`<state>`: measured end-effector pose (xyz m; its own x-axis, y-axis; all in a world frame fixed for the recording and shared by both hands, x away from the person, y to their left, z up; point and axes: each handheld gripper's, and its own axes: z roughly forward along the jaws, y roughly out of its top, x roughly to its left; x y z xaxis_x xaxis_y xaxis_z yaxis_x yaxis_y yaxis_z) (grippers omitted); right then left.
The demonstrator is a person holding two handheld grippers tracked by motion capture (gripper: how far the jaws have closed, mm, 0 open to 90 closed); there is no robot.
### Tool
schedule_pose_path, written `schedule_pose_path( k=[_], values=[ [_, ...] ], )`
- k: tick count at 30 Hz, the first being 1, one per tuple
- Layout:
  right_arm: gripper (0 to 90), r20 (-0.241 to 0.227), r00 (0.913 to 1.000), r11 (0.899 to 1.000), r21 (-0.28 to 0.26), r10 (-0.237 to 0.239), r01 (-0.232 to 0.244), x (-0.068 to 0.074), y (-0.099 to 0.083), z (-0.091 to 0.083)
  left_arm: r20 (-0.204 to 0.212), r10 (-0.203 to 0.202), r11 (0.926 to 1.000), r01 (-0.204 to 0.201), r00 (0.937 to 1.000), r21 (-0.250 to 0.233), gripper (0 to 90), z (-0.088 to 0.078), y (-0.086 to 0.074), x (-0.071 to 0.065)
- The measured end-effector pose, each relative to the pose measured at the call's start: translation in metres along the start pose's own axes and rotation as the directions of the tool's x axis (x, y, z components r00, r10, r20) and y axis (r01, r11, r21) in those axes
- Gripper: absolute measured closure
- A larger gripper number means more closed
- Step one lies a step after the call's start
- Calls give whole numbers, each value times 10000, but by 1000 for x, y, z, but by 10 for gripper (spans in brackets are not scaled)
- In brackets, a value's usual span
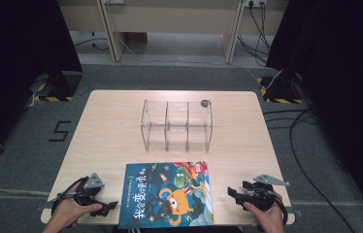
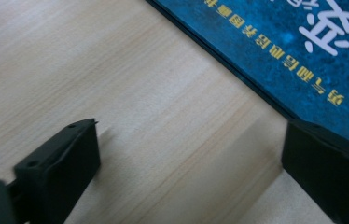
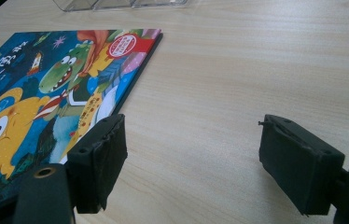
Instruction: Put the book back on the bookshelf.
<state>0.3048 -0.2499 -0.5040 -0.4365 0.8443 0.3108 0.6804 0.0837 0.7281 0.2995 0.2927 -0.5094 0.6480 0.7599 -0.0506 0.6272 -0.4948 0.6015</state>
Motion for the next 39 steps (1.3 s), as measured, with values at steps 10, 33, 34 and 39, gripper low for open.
schedule_pose_path(
  k=[10,33,34,39],
  values=[
    [240,-126,9999,10000,29,-40,40,3,0,2,600,-748,9969,762,9954,-216,153,-3,5,-1],
    [252,-557,9974,9983,336,-452,472,14,-2,9,1858,-443,9985,494,9816,-230,277,14,25,-42],
    [252,-557,9974,9983,336,-452,472,14,-2,9,1858,-443,9985,494,9816,-230,278,14,25,-42],
    [255,-664,9965,9976,430,-505,534,15,-2,12,2024,-191,9993,250,9791,-265,286,21,32,-53]
  ],
)
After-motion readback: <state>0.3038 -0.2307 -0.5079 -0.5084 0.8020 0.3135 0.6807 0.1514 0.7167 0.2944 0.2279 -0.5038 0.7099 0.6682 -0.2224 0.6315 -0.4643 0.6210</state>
